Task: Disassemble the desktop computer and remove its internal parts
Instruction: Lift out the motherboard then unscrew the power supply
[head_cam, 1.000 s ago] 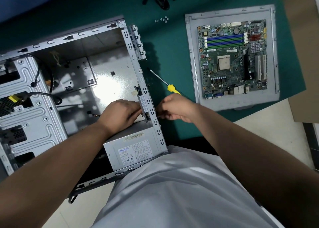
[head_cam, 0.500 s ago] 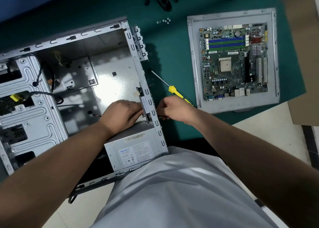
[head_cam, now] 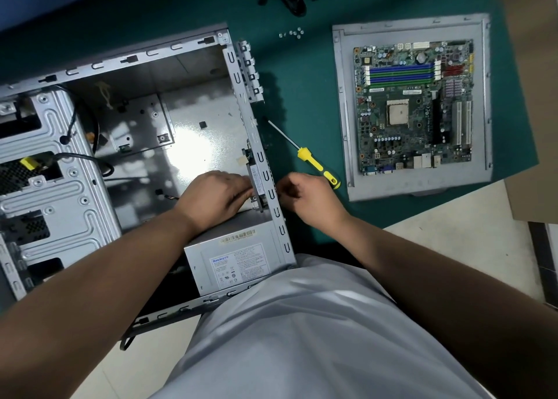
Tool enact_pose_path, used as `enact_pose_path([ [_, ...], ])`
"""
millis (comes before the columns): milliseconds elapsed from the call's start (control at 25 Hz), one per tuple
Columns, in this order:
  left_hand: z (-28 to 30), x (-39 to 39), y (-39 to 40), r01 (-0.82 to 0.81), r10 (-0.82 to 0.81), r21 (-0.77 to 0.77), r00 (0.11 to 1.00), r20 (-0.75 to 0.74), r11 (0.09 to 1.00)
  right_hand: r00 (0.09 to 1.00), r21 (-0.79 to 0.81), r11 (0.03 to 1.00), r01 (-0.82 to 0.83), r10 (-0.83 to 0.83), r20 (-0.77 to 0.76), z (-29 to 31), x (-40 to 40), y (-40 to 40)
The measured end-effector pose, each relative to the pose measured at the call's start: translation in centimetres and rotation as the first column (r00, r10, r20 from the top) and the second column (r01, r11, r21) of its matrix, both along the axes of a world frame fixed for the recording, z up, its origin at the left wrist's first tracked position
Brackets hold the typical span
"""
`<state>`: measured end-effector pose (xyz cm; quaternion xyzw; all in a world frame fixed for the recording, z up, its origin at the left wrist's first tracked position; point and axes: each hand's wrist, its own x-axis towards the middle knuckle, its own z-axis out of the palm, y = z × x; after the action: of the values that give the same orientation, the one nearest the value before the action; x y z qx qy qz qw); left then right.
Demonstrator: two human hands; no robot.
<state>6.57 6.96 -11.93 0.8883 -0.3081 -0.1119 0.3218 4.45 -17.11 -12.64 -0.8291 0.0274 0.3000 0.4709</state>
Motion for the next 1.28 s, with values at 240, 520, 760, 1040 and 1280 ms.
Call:
enact_pose_path([
  [240, 0.1, 0.0, -0.1, 0.000, 0.000, -0.002, 1.000, 0.006, 1.000, 0.719, 0.142, 0.886, 0.442, -0.255, -0.646, 0.9, 1.7, 0.5],
  [520, -0.1, 0.0, 0.0, 0.007, -0.008, 0.011, 1.000, 0.009, 1.000, 0.585, 0.044, 0.905, 0.422, -0.235, -0.776, 1.5, 3.8, 0.9],
  [760, -0.2, 0.0, 0.0, 0.008, -0.008, 0.024, 1.000, 0.012, 1.000, 0.672, 0.090, 0.921, 0.379, -0.207, -0.711, 1.2, 2.9, 0.9],
  [1040, -0.4, -0.1, 0.1, 0.011, -0.011, 0.026, 1.000, -0.004, 1.000, 0.832, 0.166, 0.942, 0.293, -0.165, -0.530, 0.2, 1.5, 0.7],
  [1280, -0.4, -0.1, 0.1, 0.009, -0.009, 0.025, 1.000, -0.015, 1.000, 0.809, 0.103, 0.962, 0.254, -0.153, -0.567, 0.4, 2.4, 0.5],
])
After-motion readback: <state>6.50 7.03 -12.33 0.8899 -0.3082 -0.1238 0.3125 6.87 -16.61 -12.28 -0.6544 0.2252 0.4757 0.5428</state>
